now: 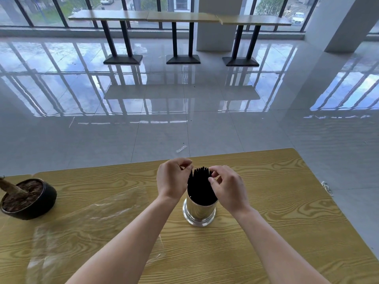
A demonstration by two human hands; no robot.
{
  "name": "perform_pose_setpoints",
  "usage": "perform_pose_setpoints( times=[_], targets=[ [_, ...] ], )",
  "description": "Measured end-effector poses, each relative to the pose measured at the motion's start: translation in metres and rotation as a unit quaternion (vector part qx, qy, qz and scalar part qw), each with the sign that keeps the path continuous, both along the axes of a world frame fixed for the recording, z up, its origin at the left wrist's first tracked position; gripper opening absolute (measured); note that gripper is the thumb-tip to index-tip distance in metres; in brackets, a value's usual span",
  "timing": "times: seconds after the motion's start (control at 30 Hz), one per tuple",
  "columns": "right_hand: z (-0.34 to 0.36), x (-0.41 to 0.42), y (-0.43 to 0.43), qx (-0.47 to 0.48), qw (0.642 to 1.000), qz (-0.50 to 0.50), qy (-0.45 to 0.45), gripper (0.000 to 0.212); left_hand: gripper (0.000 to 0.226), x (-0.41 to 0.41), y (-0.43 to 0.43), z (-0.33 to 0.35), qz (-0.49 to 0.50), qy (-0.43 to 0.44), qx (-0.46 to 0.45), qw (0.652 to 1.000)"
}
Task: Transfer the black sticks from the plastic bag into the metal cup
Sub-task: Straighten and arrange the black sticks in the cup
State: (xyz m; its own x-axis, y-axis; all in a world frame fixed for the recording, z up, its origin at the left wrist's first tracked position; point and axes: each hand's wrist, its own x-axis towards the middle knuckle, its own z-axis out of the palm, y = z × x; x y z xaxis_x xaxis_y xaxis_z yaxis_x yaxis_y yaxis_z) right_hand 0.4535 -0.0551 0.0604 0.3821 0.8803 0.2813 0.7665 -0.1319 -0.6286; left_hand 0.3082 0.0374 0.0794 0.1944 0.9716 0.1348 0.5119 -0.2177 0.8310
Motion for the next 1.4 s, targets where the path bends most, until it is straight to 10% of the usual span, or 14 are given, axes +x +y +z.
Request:
perform_pose_setpoints(
  times=[0.67,0.83,0.97,1.4],
  targets=[
    [0.012,-0.013,-0.011,0.035,0.994,-0.041,0.093,0.015,0.017,-0.067,0.021,0.105,0.14,-0.272,0.133,0.943],
    [0.032,-0.029,-0.008,-0.016,0.832,0.007,0.555,0.028,0.013,-0.071,0.016,0.091,0.21,-0.431,-0.004,0.878],
    [0.049,-0.038,-0.003,0.037,0.71,0.027,0.702,0.022,0.012,-0.068,0.006,0.068,0.214,-0.449,-0.052,0.866],
    [0.061,-0.028,0.001,0.154,0.673,-0.135,0.711,0.006,0.013,-0.068,-0.003,0.054,0.152,-0.437,-0.037,0.886]
  ],
)
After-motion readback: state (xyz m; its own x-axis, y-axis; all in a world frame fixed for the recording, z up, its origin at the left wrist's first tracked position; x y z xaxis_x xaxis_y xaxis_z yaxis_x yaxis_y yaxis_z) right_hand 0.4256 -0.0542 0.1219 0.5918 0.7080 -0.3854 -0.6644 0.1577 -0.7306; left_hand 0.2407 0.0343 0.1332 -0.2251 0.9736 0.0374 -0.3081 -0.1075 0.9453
